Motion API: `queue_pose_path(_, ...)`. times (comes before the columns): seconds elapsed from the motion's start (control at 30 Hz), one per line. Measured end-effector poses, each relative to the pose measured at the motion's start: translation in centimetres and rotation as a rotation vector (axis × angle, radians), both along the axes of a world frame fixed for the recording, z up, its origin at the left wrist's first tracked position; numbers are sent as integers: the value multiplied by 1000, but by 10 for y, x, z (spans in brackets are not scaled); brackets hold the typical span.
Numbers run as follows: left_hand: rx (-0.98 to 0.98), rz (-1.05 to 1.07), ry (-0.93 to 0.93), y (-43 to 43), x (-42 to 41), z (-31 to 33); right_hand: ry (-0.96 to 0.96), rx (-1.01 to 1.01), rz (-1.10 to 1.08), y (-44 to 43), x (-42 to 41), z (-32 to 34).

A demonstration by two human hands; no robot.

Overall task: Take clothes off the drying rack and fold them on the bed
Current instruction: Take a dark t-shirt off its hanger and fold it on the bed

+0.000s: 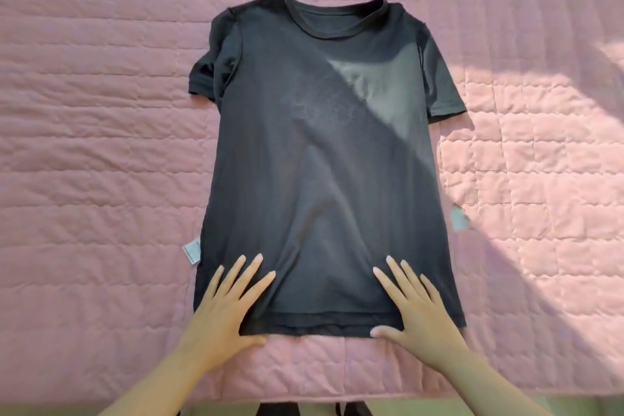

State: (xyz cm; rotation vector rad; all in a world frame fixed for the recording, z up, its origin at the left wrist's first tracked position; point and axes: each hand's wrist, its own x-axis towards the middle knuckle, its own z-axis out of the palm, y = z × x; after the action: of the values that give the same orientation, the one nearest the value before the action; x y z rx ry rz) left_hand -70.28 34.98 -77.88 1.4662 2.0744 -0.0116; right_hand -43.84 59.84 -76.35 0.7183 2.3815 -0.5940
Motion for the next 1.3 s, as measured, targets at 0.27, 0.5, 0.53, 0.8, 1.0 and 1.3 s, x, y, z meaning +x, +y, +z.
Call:
queue_pose_path(0.27, 133, 254, 22, -15, 20, 14, 232, 157, -221, -12, 27, 3)
queue_pose_path(0.5, 147, 448, -37, -36, 17, 19, 211, 313, -444, 3, 45, 6)
queue_pose_path(0.53, 142, 537, -40, -41, 16, 20, 229, 283, -572, 6, 51, 5)
queue_pose_path(0.8, 217, 883, 44, -43, 27, 23, 419, -85, -1464, 10, 51, 2)
queue_pose_path(1.0, 176, 950, -23, -27, 23, 27, 441, 18, -1233, 13, 45, 8)
queue_pose_path(1.3, 336, 1053, 142, -35, 39, 47, 468, 343, -1052, 46, 85, 35)
